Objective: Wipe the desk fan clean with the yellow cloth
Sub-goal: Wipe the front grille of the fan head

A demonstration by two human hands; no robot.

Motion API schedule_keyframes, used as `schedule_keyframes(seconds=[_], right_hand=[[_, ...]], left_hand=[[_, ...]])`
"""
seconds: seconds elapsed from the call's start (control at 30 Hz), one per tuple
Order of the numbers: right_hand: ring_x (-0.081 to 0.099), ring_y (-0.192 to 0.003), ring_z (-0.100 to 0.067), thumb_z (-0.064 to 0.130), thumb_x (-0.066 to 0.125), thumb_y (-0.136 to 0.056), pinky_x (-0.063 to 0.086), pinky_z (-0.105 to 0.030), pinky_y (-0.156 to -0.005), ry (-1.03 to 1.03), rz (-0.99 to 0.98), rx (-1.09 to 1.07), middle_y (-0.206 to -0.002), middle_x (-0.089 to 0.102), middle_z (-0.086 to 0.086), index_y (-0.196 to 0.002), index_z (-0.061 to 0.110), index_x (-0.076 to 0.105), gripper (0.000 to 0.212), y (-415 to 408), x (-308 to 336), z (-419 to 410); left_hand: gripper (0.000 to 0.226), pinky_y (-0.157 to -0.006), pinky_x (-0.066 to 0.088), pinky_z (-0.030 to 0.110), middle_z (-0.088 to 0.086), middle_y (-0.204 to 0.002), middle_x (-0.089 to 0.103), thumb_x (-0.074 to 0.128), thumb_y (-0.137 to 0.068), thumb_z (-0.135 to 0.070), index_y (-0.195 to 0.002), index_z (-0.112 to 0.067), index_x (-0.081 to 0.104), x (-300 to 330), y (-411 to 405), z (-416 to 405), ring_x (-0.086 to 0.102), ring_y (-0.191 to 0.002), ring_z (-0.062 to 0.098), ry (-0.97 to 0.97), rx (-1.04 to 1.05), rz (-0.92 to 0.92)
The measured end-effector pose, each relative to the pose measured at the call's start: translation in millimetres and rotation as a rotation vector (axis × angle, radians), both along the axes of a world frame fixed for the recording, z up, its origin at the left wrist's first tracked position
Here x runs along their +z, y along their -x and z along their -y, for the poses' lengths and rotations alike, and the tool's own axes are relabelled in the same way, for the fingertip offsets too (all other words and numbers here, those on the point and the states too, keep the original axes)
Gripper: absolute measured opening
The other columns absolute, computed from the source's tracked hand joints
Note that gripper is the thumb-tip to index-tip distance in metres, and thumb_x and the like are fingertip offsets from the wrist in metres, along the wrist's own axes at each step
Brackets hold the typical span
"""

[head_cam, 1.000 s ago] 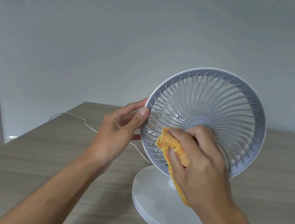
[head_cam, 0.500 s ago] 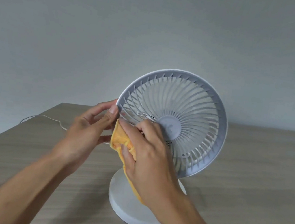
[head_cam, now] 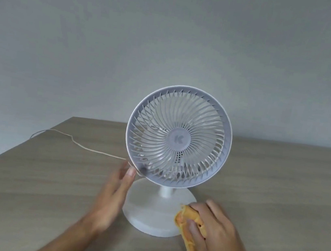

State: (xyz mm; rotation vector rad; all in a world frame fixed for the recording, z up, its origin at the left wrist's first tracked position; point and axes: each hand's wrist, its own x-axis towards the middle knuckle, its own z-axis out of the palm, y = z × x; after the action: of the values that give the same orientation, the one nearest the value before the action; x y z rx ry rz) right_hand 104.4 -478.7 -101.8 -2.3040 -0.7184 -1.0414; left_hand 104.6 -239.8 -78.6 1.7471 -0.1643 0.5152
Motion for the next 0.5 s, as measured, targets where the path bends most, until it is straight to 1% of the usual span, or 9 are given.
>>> schedule_keyframes(seconds=[0.07, 0.13, 0.2, 0.27, 0.33, 0.37, 0.4, 0.43, 0.5], right_hand=[[0.056, -0.084, -0.009, 0.036, 0.06, -0.086, 0.041, -0.022, -0.073, -0.096, -0.117, -0.102, -0.091, 0.056, 0.014, -0.096, 0.031, 0.059, 0.011, -14, -1, 13], [0.057, -0.093, -0.016, 0.039, 0.063, -0.086, 0.039, -0.023, -0.078, -0.141, -0.25, -0.197, -0.095, 0.061, 0.011, -0.1, 0.028, 0.06, 0.018, -22, -1, 23], [0.054, -0.102, -0.016, 0.049, 0.053, -0.089, 0.042, -0.029, -0.086, -0.066, -0.391, -0.194, -0.103, 0.062, 0.013, -0.106, 0.028, 0.061, 0.028, -21, -10, 27], [0.052, -0.115, -0.014, 0.056, 0.034, -0.091, 0.04, -0.031, -0.099, 0.098, -0.465, -0.077, -0.115, 0.061, 0.017, -0.11, 0.027, 0.064, 0.046, -12, -24, 26], [0.049, -0.129, -0.018, 0.05, 0.027, -0.092, 0.027, -0.023, -0.111, 0.232, -0.446, -0.058, -0.133, 0.059, 0.006, -0.121, 0.02, 0.064, 0.056, 2, -31, 21], [0.055, -0.125, -0.021, 0.041, 0.032, -0.094, 0.025, -0.018, -0.108, 0.259, -0.382, -0.076, -0.13, 0.063, -0.002, -0.118, 0.014, 0.066, 0.05, 10, -34, 19], [0.063, -0.116, -0.024, 0.035, 0.037, -0.095, 0.026, -0.016, -0.104, 0.264, -0.294, -0.092, -0.12, 0.068, -0.007, -0.111, 0.011, 0.07, 0.044, 16, -37, 14], [0.068, -0.108, -0.025, 0.032, 0.034, -0.098, 0.029, -0.017, -0.104, 0.263, -0.229, -0.111, -0.112, 0.072, -0.009, -0.106, 0.009, 0.072, 0.045, 23, -39, 6], [0.069, -0.107, -0.026, 0.037, 0.014, -0.102, 0.043, -0.029, -0.102, 0.269, -0.208, -0.144, -0.111, 0.072, -0.011, -0.106, 0.007, 0.072, 0.065, 36, -45, -13]], left_hand=[[0.058, -0.105, 0.029, 0.013, -0.036, -0.131, 0.046, 0.035, -0.087, -0.064, -0.139, -0.038, 0.04, -21, 6, -1, 0.04, -0.124, -0.015, -0.211, 0.058, -0.085], [0.057, -0.103, 0.023, 0.016, -0.022, -0.135, 0.04, 0.036, -0.092, -0.06, -0.142, -0.033, 0.039, -33, 5, -9, 0.035, -0.126, -0.006, -0.402, 0.133, -0.13], [0.051, -0.101, 0.029, 0.019, -0.018, -0.131, 0.045, 0.038, -0.095, -0.056, -0.14, -0.031, 0.043, -42, 0, -16, 0.042, -0.123, 0.0, -0.51, 0.149, -0.144], [0.055, -0.103, 0.035, 0.025, -0.009, -0.129, 0.05, 0.04, -0.095, -0.055, -0.14, -0.025, 0.045, -48, -2, -17, 0.048, -0.123, 0.012, -0.63, 0.161, -0.153], [0.054, -0.104, 0.037, 0.028, -0.003, -0.128, 0.052, 0.043, -0.095, -0.05, -0.14, -0.02, 0.047, -51, -4, -16, 0.052, -0.12, 0.018, -0.656, 0.191, -0.174], [0.051, -0.104, 0.038, 0.03, -0.002, -0.13, 0.052, 0.044, -0.096, -0.048, -0.139, -0.02, 0.048, -51, -6, -15, 0.053, -0.119, 0.019, -0.637, 0.201, -0.19], [0.049, -0.105, 0.038, 0.031, -0.001, -0.133, 0.051, 0.044, -0.096, -0.046, -0.138, -0.021, 0.05, -49, -7, -14, 0.052, -0.121, 0.02, -0.615, 0.208, -0.202], [0.048, -0.105, 0.036, 0.031, -0.002, -0.136, 0.051, 0.042, -0.097, -0.046, -0.137, -0.022, 0.051, -48, -8, -14, 0.051, -0.124, 0.02, -0.594, 0.21, -0.218], [0.043, -0.104, 0.033, 0.029, -0.003, -0.137, 0.051, 0.038, -0.099, -0.045, -0.135, -0.025, 0.053, -45, -9, -12, 0.048, -0.129, 0.018, -0.554, 0.199, -0.224]])
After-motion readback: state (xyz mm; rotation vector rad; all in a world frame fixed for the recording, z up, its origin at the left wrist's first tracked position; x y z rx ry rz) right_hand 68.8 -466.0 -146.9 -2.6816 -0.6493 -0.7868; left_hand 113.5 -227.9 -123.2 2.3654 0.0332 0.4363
